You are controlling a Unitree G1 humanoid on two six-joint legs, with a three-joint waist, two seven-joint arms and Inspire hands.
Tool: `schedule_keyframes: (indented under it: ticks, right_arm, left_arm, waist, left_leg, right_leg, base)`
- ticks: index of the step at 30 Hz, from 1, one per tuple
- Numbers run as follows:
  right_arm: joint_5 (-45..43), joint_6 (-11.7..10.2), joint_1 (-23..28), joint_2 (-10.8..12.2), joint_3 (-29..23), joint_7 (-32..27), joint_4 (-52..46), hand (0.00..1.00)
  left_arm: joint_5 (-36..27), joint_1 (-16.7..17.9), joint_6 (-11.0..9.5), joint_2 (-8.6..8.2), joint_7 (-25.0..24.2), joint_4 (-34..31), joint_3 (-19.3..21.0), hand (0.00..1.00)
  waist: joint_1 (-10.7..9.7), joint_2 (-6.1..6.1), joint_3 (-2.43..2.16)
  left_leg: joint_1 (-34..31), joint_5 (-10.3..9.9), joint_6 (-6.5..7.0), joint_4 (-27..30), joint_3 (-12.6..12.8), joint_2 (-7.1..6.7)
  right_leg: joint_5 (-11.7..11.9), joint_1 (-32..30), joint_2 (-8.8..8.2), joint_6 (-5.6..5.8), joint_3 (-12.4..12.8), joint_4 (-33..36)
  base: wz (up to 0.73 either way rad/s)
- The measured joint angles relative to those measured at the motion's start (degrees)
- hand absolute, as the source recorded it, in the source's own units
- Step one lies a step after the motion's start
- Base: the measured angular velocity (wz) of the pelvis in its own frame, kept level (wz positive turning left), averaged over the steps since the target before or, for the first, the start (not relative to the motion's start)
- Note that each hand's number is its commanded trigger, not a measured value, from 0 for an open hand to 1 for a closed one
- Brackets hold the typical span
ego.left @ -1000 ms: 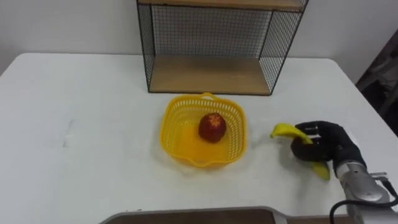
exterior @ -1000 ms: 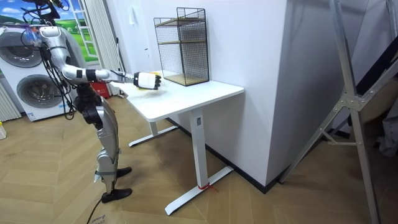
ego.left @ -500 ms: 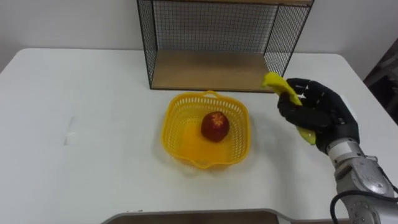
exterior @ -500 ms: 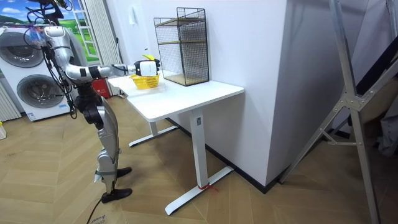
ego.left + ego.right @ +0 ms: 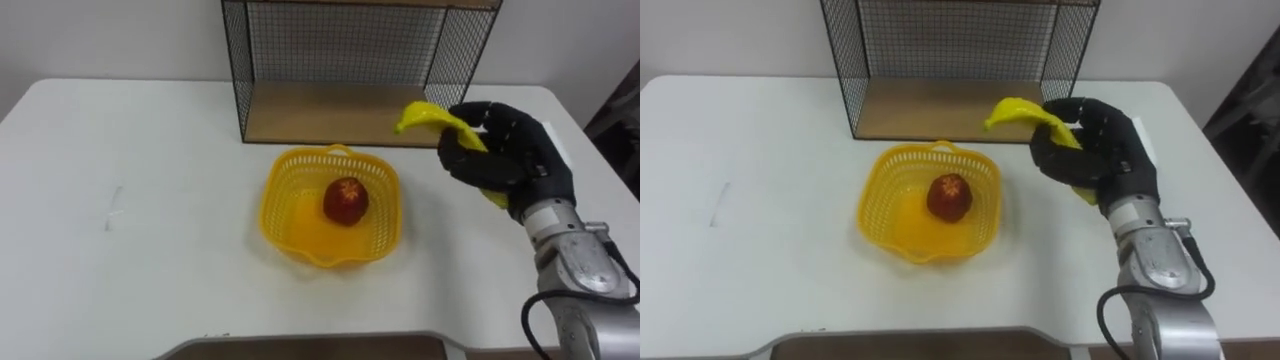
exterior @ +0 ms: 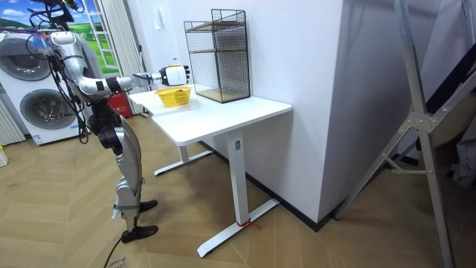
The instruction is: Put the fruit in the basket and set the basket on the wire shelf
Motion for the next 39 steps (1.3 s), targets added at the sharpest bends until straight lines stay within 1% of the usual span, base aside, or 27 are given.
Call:
schedule_keyframes:
  ticks: [2,4,6,7,8,9,10,11,15,17,20,23,24,25,32,35,37,39]
  right_arm:
    - [-1.6,0.0,-1.9,0.0,1.5,0.5,0.0,1.0]
    - [-3.5,0.0,-3.4,0.0,2.9,1.3,-0.1,1.0]
    - [-8.0,0.0,-4.4,0.0,4.9,2.5,-0.7,1.0]
    - [-9.0,0.0,-4.4,-0.1,5.3,2.9,-1.0,1.0]
    - [-10.7,0.0,-4.6,-0.1,6.3,3.6,-1.0,1.0]
    - [-11.4,0.0,-4.6,-0.2,7.2,3.7,-1.0,1.0]
    - [-11.7,0.0,-4.6,-0.3,7.7,3.7,-1.0,1.0]
    - [-11.9,0.0,-4.6,-0.5,8.4,3.8,-0.9,1.0]
    - [-11.9,0.0,-4.6,-0.8,11.0,4.4,-0.9,1.0]
    - [-11.9,0.0,-4.6,-0.8,11.6,4.8,-0.9,1.0]
    - [-12.9,0.1,-4.6,-0.8,12.6,5.0,-0.8,1.0]
    - [-13.1,0.1,-4.6,-0.8,12.9,5.5,-0.6,1.0]
    - [-13.1,0.1,-4.6,-0.8,13.2,5.5,-0.6,0.61]
    - [-13.1,0.1,-4.6,-0.8,13.4,5.6,-0.6,0.0]
    - [-14.2,0.1,-4.6,-0.8,14.9,6.6,-0.5,0.0]
    - [-17.0,0.1,-4.2,-0.8,15.1,6.6,0.6,0.0]
    - [-18.2,0.2,-4.0,-0.8,15.3,6.7,1.4,0.0]
    - [-19.5,1.0,-3.2,-0.8,15.6,7.2,1.8,0.0]
  left_arm:
    - [0.0,-0.9,0.0,0.4,-0.1,0.0,-1.2,0.0]
    - [0.0,-1.4,-0.1,0.51,-0.1,0.2,-1.5,0.0]
    - [0.0,-2.5,-0.1,0.62,-0.7,0.3,-1.6,0.0]
    - [0.0,-2.7,-0.1,0.61,-0.8,0.3,-1.8,0.0]
    - [-0.1,-3.0,-0.2,0.61,-0.8,0.2,-2.2,0.0]
    - [-0.2,-3.4,-0.2,0.57,-0.8,0.0,-2.3,0.0]
    - [-0.4,-3.4,-0.2,0.57,-0.8,0.0,-2.4,0.0]
    - [-0.7,-3.5,-0.2,0.66,-0.8,0.0,-3.1,0.0]
    - [-0.6,-3.5,-0.2,0.62,-0.8,-0.2,-4.7,0.0]
    - [-0.6,-3.5,-0.2,0.64,-0.8,-0.2,-5.0,0.0]
    - [-0.6,-3.7,-0.2,0.86,-0.8,-0.2,-5.9,0.0]
    - [-0.6,-3.8,-0.2,0.89,-0.9,-0.2,-6.6,0.0]
    - [-0.6,-3.7,-0.2,0.89,-0.9,-0.2,-6.8,0.0]
    - [-0.6,-3.7,-0.1,0.9,-0.9,-0.1,-6.9,0.0]
    - [-0.8,-3.8,0.1,0.88,-1.2,0.0,-7.9,0.0]
    - [-1.7,-3.7,0.1,0.87,-1.4,0.0,-7.9,0.0]
    - [-1.8,-3.6,0.2,0.87,-1.8,0.0,-7.8,0.0]
    - [-1.8,-3.6,0.4,0.84,-2.0,0.0,-7.8,0.0]
  waist:
    - [0.1,-0.24,0.07]
    - [0.2,-0.46,0.08]
    - [1.4,-0.52,0.05]
    - [1.6,-0.53,0.05]
    - [2.0,-0.7,-0.06]
    - [2.4,-0.62,-0.01]
    - [2.9,-0.38,0.15]
    - [3.2,-0.45,0.18]
    - [3.8,-0.08,0.76]
    - [4.0,-0.04,0.8]
    - [4.0,-0.04,0.8]
    - [4.2,-0.04,0.79]
    - [4.1,-0.04,0.79]
    - [4.1,-0.01,0.8]
    - [4.1,0.31,0.62]
    - [4.0,0.55,0.47]
    - [4.0,0.76,0.45]
    - [3.9,0.88,0.38]
  left_leg:
    - [0.0,0.0,0.0,0.0,-0.1,0.01]
    - [-0.1,0.0,0.0,-0.1,-0.3,-0.02]
    - [0.0,0.0,-0.03,-0.2,-0.4,0.05]
    - [0.0,0.0,-0.04,-0.2,-0.4,0.05]
    - [0.2,0.0,-0.04,-0.3,-0.4,0.05]
    - [0.4,0.0,-0.05,-0.6,-0.3,0.04]
    - [0.5,0.0,-0.05,-0.7,-0.3,0.04]
    - [0.4,0.0,-0.05,-0.7,-0.3,0.03]
    - [0.4,0.0,-0.05,-0.8,-0.4,0.01]
    - [0.3,0.0,-0.05,-0.8,-0.4,0.02]
    - [0.1,0.0,-0.05,-0.8,-1.2,-0.08]
    - [0.1,0.0,-0.05,-0.7,-1.2,-0.08]
    - [0.0,0.0,-0.05,-0.7,-1.3,-0.08]
    - [0.0,0.0,-0.05,-0.8,-1.3,-0.08]
    - [-0.6,0.0,-0.06,-0.6,-1.4,-0.12]
    - [-0.7,0.0,-0.05,-0.3,-1.5,-0.14]
    - [-0.8,0.0,-0.05,-0.2,-1.5,-0.15]
    - [-0.8,0.0,-0.05,-0.1,-1.5,-0.15]
  right_leg:
    - [0.0,0.0,0.02,-0.01,0.0,0.1]
    - [0.0,0.0,0.04,0.0,-0.1,0.2]
    - [0.1,0.0,0.14,0.0,-0.1,0.2]
    - [0.1,0.0,0.15,0.0,-0.1,0.2]
    - [0.1,0.1,0.15,0.0,-0.1,0.2]
    - [0.1,0.1,0.15,0.0,0.0,0.2]
    - [0.1,0.1,0.15,0.0,0.0,0.1]
    - [0.1,0.1,0.13,0.0,0.0,0.2]
    - [0.1,0.0,0.09,0.01,-0.1,0.2]
    - [0.1,0.0,0.1,0.01,-0.2,0.2]
    - [0.1,0.1,0.09,0.01,-1.0,0.2]
    - [0.1,0.2,0.07,0.01,-1.5,0.2]
    - [0.1,0.2,0.07,0.01,-1.6,0.2]
    - [0.1,0.2,0.08,0.01,-1.6,0.2]
    - [0.1,0.2,0.08,0.01,-2.0,0.2]
    - [0.1,0.3,0.08,0.01,-2.0,0.2]
    - [0.1,0.3,0.08,0.01,-1.9,0.2]
    - [0.1,0.3,0.09,0.01,-1.9,0.2]
  base:
    - [0.02]
    - [0.05]
    - [0.0]
    - [0.0]
    - [0.0]
    - [0.0]
    - [0.0]
    - [0.0]
    - [0.0]
    - [0.0]
    - [0.1]
    - [0.02]
    - [0.0]
    - [0.0]
    - [0.02]
    - [0.02]
    - [0.0]
    - [0.0]
